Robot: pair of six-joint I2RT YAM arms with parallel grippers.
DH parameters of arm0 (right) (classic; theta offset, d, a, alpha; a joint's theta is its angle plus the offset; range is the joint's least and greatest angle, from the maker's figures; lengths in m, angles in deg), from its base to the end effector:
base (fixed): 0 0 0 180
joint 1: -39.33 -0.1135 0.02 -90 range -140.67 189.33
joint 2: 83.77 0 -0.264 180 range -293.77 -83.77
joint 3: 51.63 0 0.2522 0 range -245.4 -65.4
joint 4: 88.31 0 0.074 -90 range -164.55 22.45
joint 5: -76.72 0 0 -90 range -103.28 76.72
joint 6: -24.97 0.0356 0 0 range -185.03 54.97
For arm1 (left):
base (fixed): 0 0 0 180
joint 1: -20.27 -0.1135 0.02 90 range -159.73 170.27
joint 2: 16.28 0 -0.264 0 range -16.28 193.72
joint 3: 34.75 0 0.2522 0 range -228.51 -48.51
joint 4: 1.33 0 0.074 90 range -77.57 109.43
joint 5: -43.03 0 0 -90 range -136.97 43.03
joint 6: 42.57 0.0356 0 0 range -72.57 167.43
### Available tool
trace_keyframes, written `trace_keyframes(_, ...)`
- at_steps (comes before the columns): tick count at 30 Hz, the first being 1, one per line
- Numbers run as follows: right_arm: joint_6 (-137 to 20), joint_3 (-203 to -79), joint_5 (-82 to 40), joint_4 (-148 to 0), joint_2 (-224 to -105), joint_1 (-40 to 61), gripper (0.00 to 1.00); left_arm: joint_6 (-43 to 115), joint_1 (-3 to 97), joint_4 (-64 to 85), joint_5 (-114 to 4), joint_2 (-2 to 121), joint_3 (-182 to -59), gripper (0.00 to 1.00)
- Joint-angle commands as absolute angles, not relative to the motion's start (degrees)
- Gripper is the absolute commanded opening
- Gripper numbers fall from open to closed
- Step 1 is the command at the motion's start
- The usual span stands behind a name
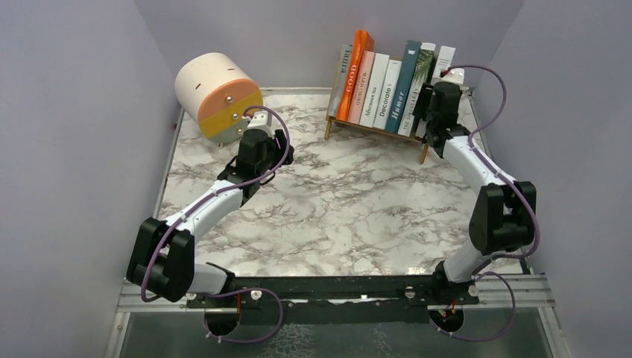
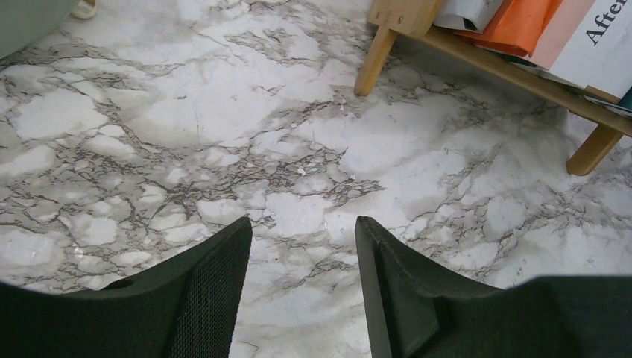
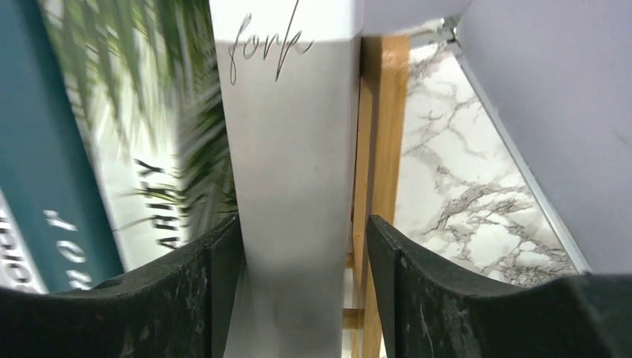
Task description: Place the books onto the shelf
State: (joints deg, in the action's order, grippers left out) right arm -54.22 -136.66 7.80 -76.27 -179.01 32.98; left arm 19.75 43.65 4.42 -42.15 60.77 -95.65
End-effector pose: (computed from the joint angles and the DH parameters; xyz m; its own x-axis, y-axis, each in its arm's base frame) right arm 0.3906 0.0306 0.2911 -0.3270 0.1397 -0.9347 0.2942 0.9549 0.0398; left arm 0.2808 -0.1182 0.2598 -0.4536 -0.3082 -0.8362 0.1278 0.9061 -0.4033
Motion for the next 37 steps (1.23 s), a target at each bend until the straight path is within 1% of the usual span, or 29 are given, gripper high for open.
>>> trace_keyframes(1,-53.3,-136.2,6.9,-77.3,-172.9,33.2,0.61,19.9,43.9,4.1,-40.9,60.3,-96.7,0.47)
trace_keyframes(4,-52.8,-136.4,7.7,-75.4,-169.6,33.2,0.64,20.1,43.9,4.1,-40.9,59.8,-96.7,0.47)
trace_keyframes(6,-52.6,-136.1,7.6,-74.3,-166.6,33.2,0.72,20.1,43.8,4.1,-40.8,59.6,-96.8,0.48)
trace_keyframes(7,-52.3,-135.9,7.4,-73.7,-164.7,33.2,0.78,20.0,43.9,3.9,-40.7,59.4,-96.9,0.49)
trace_keyframes(8,-52.3,-136.0,6.4,-72.7,-163.2,33.2,0.84,19.8,43.8,3.8,-40.5,59.2,-96.8,0.60)
trace_keyframes(9,-52.3,-136.3,5.0,-71.5,-162.1,33.2,0.88,19.6,43.8,3.7,-40.3,59.0,-96.9,0.85)
trace_keyframes(10,-51.8,-136.5,3.3,-69.6,-160.7,33.1,0.89,19.6,43.8,3.7,-40.2,58.9,-97.0,0.97)
trace_keyframes(11,-51.0,-136.2,1.5,-68.7,-158.9,32.8,0.89,19.3,43.8,3.8,-40.2,58.8,-97.2,0.99)
trace_keyframes(13,-50.0,-132.9,-1.1,-70.3,-154.3,31.9,0.93,18.4,43.9,4.0,-40.0,58.6,-97.5,0.99)
trace_keyframes(15,-47.5,-128.8,-1.0,-72.1,-148.8,31.4,0.94,17.9,43.9,3.8,-39.8,58.4,-97.6,0.99)
trace_keyframes(18,-42.6,-124.5,5.1,-71.5,-141.9,31.3,0.94,17.5,43.9,3.6,-39.9,57.6,-97.6,0.99)
trace_keyframes(20,-39.2,-123.1,8.4,-69.8,-139.4,31.3,0.94,17.1,44.0,3.1,-39.8,57.0,-97.1,0.99)
trace_keyframes(26,-34.8,-118.6,11.7,-72.3,-137.6,31.3,0.95,16.8,43.9,2.4,-39.5,55.7,-96.0,0.99)
trace_keyframes(30,-31.7,-118.6,14.6,-70.3,-138.2,31.3,0.96,16.4,44.0,2.4,-38.7,54.6,-94.9,0.99)
trace_keyframes(37,-30.7,-115.1,14.7,-73.8,-134.5,31.3,0.99,16.5,44.0,2.4,-38.2,54.0,-94.5,0.99)
